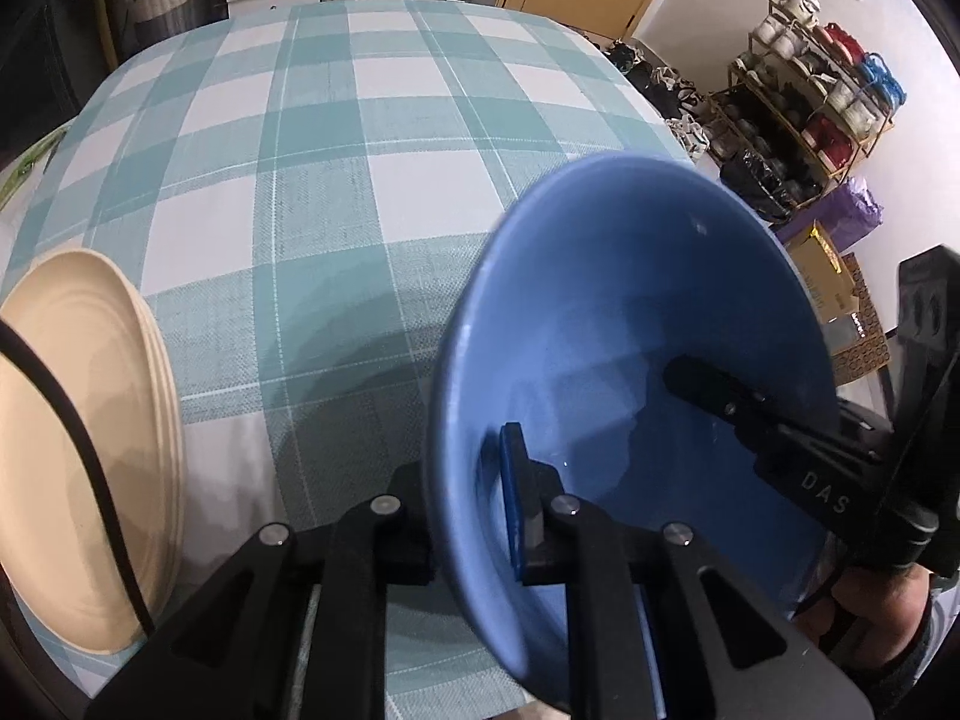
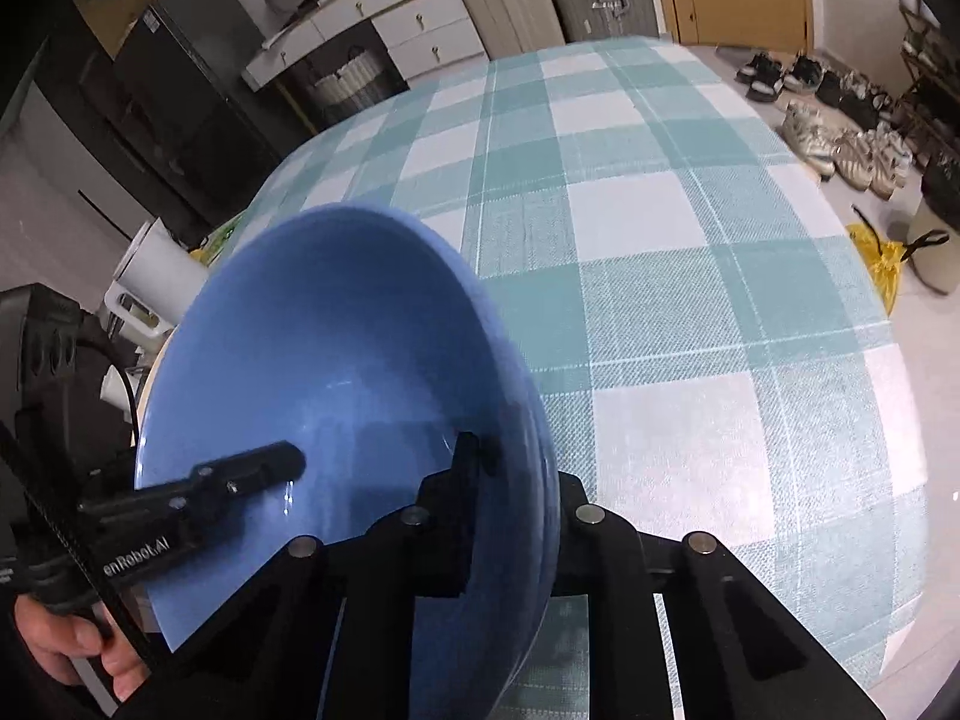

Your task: Organize plates and bowls

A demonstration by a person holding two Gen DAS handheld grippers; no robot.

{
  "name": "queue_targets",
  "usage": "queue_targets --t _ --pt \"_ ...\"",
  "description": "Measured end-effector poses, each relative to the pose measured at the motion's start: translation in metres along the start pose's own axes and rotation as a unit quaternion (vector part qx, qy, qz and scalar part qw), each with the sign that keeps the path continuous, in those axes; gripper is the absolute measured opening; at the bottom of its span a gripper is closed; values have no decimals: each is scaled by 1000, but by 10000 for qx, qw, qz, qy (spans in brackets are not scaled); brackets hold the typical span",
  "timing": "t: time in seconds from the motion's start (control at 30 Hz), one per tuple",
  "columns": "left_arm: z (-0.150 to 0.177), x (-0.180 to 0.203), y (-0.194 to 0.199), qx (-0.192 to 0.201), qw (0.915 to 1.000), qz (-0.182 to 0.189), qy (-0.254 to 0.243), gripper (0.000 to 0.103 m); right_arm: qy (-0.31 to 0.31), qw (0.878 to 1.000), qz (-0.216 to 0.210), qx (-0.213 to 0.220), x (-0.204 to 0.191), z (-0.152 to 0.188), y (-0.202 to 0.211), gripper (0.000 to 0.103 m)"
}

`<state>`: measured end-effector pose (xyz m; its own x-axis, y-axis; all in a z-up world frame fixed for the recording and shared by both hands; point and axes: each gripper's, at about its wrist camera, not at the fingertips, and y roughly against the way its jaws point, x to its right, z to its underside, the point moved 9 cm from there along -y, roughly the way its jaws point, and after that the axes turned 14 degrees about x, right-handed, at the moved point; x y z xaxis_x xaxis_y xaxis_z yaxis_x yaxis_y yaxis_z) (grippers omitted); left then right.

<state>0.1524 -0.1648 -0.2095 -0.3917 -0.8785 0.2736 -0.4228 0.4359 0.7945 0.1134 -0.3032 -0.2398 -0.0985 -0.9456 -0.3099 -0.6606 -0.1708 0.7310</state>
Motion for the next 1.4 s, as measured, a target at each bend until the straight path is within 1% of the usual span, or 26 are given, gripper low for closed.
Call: queue_targets --t 0.17,0.33,0.5,0.63,0.77,0.83,1.13,1.4 --pt "-1 0 7 -35 9999 -49 -100 12 189 9996 106 -160 -6 -6 1 15" --pt "-2 -5 14 -55 10000 6 20 12 343 9987 142 -354 -16 -13 1 15" --pt "-4 -19 19 -166 9988 153 427 12 612 9962 168 -590 -31 -18 -1 15" --pt "-8 -28 28 -127 9969 283 720 12 1007 9925 200 -657 -49 -28 2 15" --pt "-14 -36 40 -33 9961 278 833 12 1113 9911 162 -719 -64 -39 3 15" --pt "-18 -43 45 -9 9949 282 970 12 1139 9904 142 -764 -72 -44 2 15" --pt "-24 -72 67 -4 9914 163 1295 12 1425 9849 3 -980 -117 -57 -4 15" --pt "-39 -107 105 168 9905 -252 1342 12 1462 9830 -349 -1057 -172 -73 -13 15"
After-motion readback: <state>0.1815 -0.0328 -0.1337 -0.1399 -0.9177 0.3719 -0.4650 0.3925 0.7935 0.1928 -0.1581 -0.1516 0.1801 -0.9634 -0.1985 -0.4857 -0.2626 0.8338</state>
